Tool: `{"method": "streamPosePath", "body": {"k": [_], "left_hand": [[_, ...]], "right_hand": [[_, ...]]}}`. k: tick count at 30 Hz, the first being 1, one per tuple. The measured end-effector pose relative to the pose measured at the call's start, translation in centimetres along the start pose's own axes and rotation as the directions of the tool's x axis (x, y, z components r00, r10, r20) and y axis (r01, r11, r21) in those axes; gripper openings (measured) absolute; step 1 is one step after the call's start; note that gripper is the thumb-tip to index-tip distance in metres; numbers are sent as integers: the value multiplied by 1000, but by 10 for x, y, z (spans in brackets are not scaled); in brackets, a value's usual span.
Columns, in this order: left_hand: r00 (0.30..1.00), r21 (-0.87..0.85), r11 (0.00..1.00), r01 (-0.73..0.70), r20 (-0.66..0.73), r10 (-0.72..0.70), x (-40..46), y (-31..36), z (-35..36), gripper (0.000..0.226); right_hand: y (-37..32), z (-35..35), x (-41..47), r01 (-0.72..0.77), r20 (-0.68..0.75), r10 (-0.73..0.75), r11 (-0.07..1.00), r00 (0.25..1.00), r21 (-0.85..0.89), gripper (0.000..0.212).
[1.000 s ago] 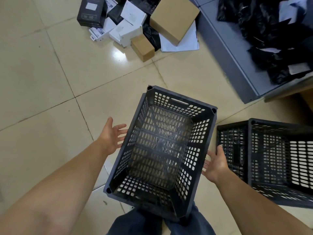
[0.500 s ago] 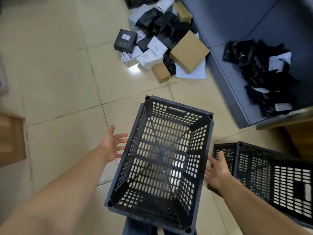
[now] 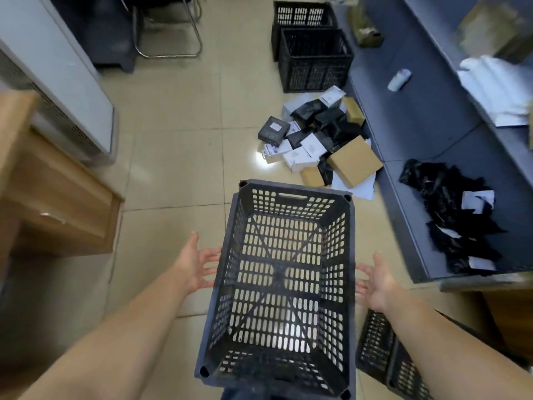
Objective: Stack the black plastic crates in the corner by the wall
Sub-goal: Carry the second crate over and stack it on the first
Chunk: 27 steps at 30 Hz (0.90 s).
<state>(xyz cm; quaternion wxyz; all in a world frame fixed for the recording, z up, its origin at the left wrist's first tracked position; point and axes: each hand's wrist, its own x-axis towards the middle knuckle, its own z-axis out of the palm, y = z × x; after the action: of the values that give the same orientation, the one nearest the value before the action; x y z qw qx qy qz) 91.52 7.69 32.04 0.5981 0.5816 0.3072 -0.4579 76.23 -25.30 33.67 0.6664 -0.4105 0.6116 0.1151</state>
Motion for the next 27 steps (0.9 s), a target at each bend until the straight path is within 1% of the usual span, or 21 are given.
{"method": "streamPosePath", "body": {"k": [6, 11, 13, 19, 23, 27], "left_hand": [[995, -111, 992, -65, -84, 56, -65, -23, -41, 85], [992, -298, 952, -73, -122, 38, -110, -60, -71, 89], [981, -358, 927, -110, -189, 44, -125, -80, -81, 89], [912, -506, 828, -241, -410, 14, -167, -163, -96, 86], [866, -603, 723, -337, -500, -14, -206, -226, -96, 79], [812, -682, 607, -408, -575, -100, -243, -295, -96, 74]], "right_hand": [[-10, 41, -42, 41, 118, -17, 980, 993, -197, 67], [-7, 73, -64, 75, 210, 3, 929, 978, -363, 70], [-2, 86, -68, 83, 257, 30, 904, 966, -420, 71], [27, 119, -90, 170, 380, 83, 793, 921, -585, 71], [55, 139, -109, 237, 448, 147, 684, 882, -690, 72], [92, 155, -134, 296, 482, 217, 559, 849, -774, 72]]}}
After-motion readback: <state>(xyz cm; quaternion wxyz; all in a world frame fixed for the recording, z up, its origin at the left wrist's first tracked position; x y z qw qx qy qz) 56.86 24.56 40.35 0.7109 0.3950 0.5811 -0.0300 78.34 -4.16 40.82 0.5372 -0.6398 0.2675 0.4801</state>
